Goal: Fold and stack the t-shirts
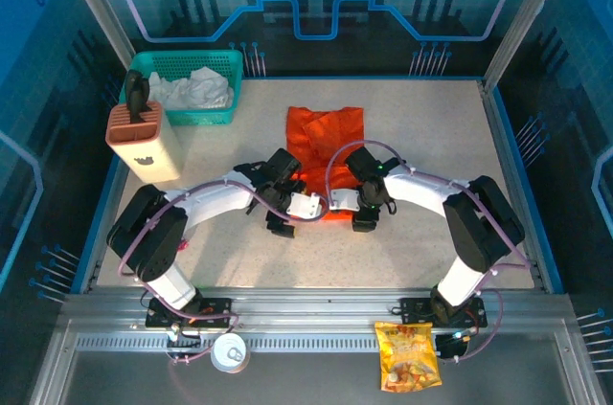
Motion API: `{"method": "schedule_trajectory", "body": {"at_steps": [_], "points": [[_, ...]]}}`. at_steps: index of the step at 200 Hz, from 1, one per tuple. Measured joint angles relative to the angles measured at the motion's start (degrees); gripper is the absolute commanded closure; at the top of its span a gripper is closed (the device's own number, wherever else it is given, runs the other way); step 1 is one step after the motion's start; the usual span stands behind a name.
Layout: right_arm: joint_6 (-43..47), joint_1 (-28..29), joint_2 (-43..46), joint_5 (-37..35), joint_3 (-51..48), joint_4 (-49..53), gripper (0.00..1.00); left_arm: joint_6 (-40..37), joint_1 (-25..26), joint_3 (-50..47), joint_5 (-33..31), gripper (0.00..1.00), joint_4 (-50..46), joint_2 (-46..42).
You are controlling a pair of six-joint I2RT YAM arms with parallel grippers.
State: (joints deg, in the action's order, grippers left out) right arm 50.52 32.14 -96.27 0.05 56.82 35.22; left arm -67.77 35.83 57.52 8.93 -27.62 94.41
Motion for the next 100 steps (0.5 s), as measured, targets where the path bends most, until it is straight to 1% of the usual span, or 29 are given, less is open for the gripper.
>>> {"method": "schedule_trajectory", "body": {"at_steps": [46,70,100], "points": [[0.2,-0.3,-1.9,0.0,0.0,-1.0,0.36,-0.3,-1.3,2.1,-2.7,0.09,-3.8,4.2],[0.2,-0.3,-2.4,0.3,0.3,-0.8,0.39,-0.4,-1.7,2.9,-3.9,0.1,-4.5,6.8],[0.6,-0.3,-2.8,0.5,0.8,-0.3,0.44,-0.3,-1.8,4.5,-4.4,0.2,-6.1,8.9]]}}
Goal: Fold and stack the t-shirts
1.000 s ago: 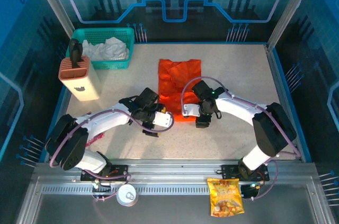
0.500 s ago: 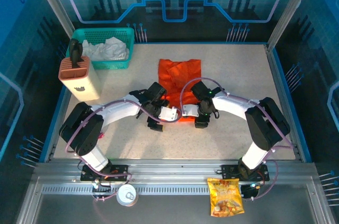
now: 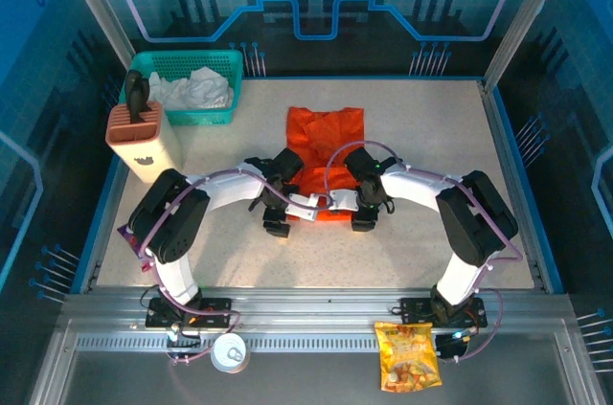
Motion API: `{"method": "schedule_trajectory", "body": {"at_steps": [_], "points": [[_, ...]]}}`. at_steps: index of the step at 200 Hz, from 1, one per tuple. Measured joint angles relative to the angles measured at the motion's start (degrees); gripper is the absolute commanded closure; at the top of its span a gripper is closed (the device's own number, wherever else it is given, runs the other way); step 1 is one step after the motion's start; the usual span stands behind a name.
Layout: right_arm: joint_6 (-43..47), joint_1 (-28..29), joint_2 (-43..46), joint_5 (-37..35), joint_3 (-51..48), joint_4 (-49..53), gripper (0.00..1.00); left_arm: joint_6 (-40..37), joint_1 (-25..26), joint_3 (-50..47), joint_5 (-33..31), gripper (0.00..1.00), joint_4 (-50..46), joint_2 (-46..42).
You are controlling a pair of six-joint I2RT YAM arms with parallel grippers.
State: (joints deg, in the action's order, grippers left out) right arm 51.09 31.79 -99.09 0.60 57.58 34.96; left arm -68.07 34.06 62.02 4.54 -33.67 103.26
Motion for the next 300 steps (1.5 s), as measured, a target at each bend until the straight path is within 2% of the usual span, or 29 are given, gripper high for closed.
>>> {"method": "schedule_trajectory", "body": {"at_steps": [16,28,35,50,61,100,144,208,253,275,300], "points": [[0.0,-0.2,-0.2,0.3,0.1,0.1,0.48,0.1,0.0,0.8,0.0,0.29,-0.9,0.8],[0.2,-0.4,-0.3,0.7,0.2,-0.1,0.53,0.5,0.1,1.2,-0.3,0.4,-1.0,1.2],[0.2,-0.5,-0.4,0.9,0.3,-0.3,0.58,0.8,0.1,1.5,-0.5,0.52,-0.8,1.5],[0.1,-0.7,-0.6,1.2,0.4,-0.8,0.66,1.6,0.1,2.1,-1.5,0.83,0.0,2.0],[0.2,-0.8,-0.7,1.2,0.5,-1.4,0.73,2.0,0.2,2.8,-3.0,1.0,1.7,2.8],[-0.8,-1.5,-0.5,1.2,0.5,-2.7,1.0,3.5,0.3,3.9,-5.4,1.0,4.8,3.6],[-1.2,-1.1,4.2,1.2,-1.2,-1.5,1.0,5.2,1.4,-0.3,-7.7,1.0,8.1,0.0],[-3.8,5.2,24.8,1.0,-5.0,4.0,1.0,7.8,4.2,-3.4,-8.8,1.0,3.5,-16.2],[-7.9,9.8,37.6,0.9,-6.3,9.4,1.0,10.8,8.0,-4.3,-9.2,1.0,-0.7,-24.0],[-10.4,9.7,41.7,-0.2,-6.3,10.2,1.0,11.2,8.3,-4.3,-9.3,1.0,-0.7,-27.2],[-12.7,7.6,41.5,-1.1,-6.3,10.3,1.0,11.1,8.3,-2.9,-9.6,1.0,-0.3,-27.6]]}}
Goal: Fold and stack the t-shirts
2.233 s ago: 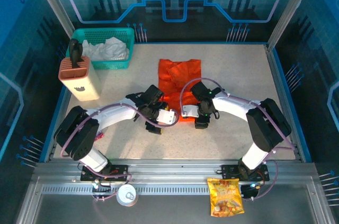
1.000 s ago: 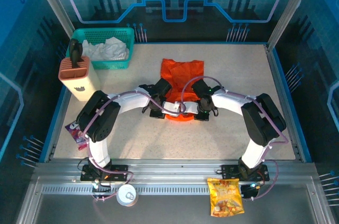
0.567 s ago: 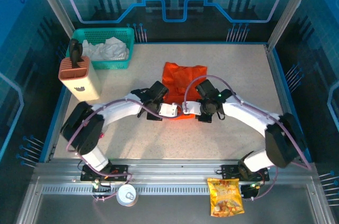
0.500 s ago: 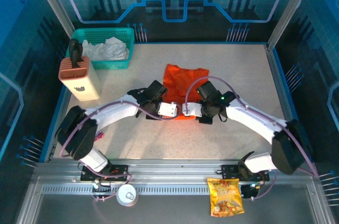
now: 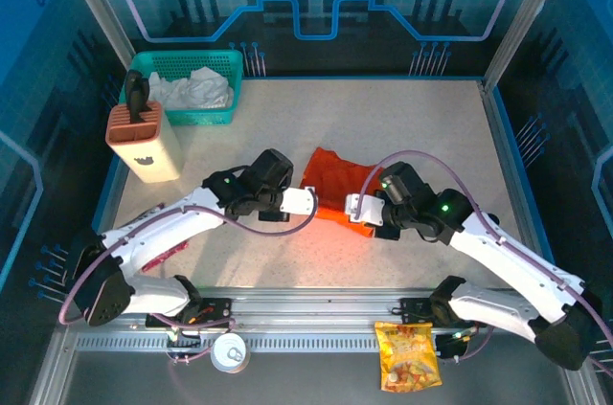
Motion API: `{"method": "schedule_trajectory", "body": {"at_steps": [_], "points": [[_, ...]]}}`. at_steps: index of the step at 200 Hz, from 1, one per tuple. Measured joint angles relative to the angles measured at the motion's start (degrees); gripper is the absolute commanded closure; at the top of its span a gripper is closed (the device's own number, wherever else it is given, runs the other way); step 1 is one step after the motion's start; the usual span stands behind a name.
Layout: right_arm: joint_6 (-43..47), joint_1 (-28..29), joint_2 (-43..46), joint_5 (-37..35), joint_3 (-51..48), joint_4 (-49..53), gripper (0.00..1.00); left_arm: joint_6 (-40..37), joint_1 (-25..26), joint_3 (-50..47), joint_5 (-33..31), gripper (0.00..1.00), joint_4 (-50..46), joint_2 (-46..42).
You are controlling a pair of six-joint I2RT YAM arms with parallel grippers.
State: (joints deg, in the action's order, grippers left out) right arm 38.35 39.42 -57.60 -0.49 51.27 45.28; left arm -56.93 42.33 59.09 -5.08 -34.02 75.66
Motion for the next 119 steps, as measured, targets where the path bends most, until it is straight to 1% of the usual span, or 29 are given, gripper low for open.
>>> {"method": "schedule_trajectory", "body": {"at_steps": [28,81,119], "points": [[-2.0,-4.4,-2.9,-1.1,0.0,-0.3,1.0,-0.5,-0.9,5.6,0.0,1.0,0.4,4.4],[-4.4,-11.7,-9.4,-2.1,1.6,-3.3,1.0,-3.5,-4.8,20.3,2.2,1.0,0.5,20.5],[-4.5,-15.7,-16.4,-2.1,4.0,-7.5,1.0,-5.2,-7.9,31.4,4.0,1.0,-0.9,31.1]]}}
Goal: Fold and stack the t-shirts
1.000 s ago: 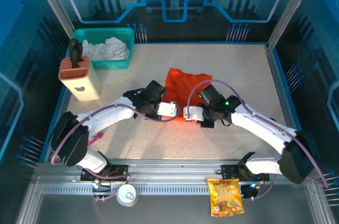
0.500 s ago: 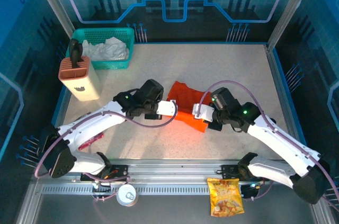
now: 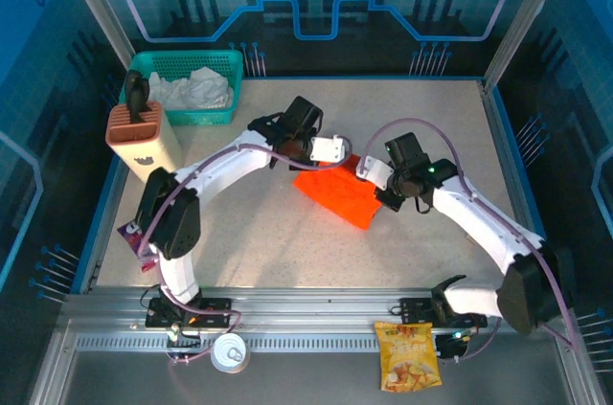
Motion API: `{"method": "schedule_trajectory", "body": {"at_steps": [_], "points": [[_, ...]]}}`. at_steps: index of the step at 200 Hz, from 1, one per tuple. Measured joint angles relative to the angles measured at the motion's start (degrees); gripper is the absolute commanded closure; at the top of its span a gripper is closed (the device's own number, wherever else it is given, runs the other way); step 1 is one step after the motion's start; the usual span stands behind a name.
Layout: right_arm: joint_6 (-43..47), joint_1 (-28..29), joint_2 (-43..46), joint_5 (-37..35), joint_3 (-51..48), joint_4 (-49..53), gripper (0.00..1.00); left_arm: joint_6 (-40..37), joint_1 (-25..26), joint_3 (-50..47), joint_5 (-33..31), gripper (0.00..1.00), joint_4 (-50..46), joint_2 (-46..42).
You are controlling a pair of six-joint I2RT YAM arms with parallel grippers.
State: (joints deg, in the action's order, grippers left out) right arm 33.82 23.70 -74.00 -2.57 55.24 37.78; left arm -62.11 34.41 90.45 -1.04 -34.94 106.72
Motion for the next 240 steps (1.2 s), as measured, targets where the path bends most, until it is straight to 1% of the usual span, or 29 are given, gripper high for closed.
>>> {"method": "schedule_trajectory", "body": {"at_steps": [23,58,83,98,115,138,165,184,207,240], "points": [[0.0,-1.9,-4.7,-0.2,1.5,-2.3,1.0,-0.9,-1.2,5.3,0.9,1.0,-0.2,5.2],[-0.2,-4.0,-11.1,-2.7,3.4,-5.6,1.0,-1.0,-2.0,11.6,1.9,1.0,-0.2,12.0],[-0.5,-4.4,-12.2,-3.3,3.4,-6.6,1.0,-0.9,-2.0,12.6,2.4,1.0,-0.4,13.3],[-0.5,-4.4,-11.9,-3.0,3.4,-7.0,1.0,-0.6,-2.0,11.0,2.4,1.0,0.5,12.3],[-0.4,-4.1,-10.3,-2.3,3.3,-7.0,1.0,0.3,-1.9,4.4,2.3,1.0,2.3,8.1],[-0.4,-3.1,-5.4,0.2,3.3,-6.9,1.0,1.9,-1.2,-6.5,2.1,1.0,3.3,-1.2],[-0.4,-0.4,1.1,1.8,3.2,-5.7,1.0,4.1,1.3,-13.2,0.8,1.0,3.3,-11.6],[-0.4,3.7,5.0,2.1,2.2,-3.9,1.0,6.1,4.4,-17.7,-0.8,1.0,3.9,-18.5],[-0.9,10.1,9.5,2.2,0.0,-0.5,1.0,9.3,8.8,-23.7,-2.5,1.0,3.9,-26.3],[-3.6,17.5,16.0,1.4,-2.9,5.1,1.0,13.6,14.8,-29.1,-4.6,1.0,2.1,-34.6]]}}
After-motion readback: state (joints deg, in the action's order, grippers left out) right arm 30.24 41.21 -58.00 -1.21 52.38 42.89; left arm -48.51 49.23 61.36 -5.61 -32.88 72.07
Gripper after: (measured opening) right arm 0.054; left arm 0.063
